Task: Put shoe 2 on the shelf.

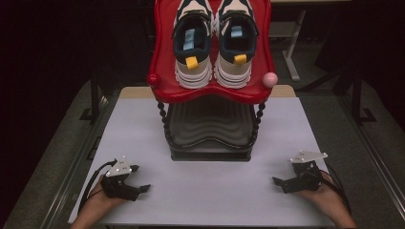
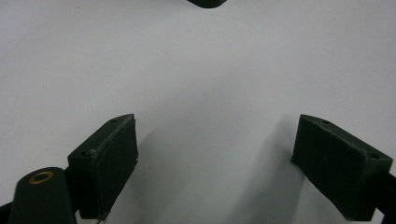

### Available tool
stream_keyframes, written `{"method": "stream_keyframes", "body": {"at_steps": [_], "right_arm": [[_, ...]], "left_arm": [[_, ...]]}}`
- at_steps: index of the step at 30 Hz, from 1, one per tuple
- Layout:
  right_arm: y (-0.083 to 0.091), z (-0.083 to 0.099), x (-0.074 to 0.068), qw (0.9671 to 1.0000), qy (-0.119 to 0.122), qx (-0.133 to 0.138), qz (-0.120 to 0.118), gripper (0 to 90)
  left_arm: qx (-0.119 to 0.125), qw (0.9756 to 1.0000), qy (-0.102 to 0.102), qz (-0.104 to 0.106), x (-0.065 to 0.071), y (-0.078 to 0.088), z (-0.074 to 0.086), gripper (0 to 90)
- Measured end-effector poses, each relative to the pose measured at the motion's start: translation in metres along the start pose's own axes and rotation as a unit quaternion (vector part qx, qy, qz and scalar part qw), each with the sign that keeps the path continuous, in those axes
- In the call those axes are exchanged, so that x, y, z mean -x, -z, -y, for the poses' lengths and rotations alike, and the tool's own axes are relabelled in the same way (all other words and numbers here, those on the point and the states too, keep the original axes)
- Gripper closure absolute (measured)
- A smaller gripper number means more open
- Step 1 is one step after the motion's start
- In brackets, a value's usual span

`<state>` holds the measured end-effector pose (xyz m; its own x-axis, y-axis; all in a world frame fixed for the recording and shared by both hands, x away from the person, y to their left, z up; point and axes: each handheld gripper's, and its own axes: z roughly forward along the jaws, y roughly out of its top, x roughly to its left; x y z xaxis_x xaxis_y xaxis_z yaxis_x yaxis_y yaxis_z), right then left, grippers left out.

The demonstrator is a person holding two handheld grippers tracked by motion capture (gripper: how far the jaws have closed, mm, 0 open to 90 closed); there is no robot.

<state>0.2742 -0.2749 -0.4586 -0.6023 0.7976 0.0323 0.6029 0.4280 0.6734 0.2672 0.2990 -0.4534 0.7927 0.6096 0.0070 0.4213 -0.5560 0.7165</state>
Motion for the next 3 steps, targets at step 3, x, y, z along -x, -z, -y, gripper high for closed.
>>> {"method": "stream_keyframes", "body": {"at_steps": [3], "right_arm": [[0.0001, 0.0018, 0.0001, 1.0, -0.001, 0.007, 0.002, 0.0]], "left_arm": [[0.0, 1.0, -0.001, 0.0, 0.0, 0.0, -0.0001, 13.0]]}}
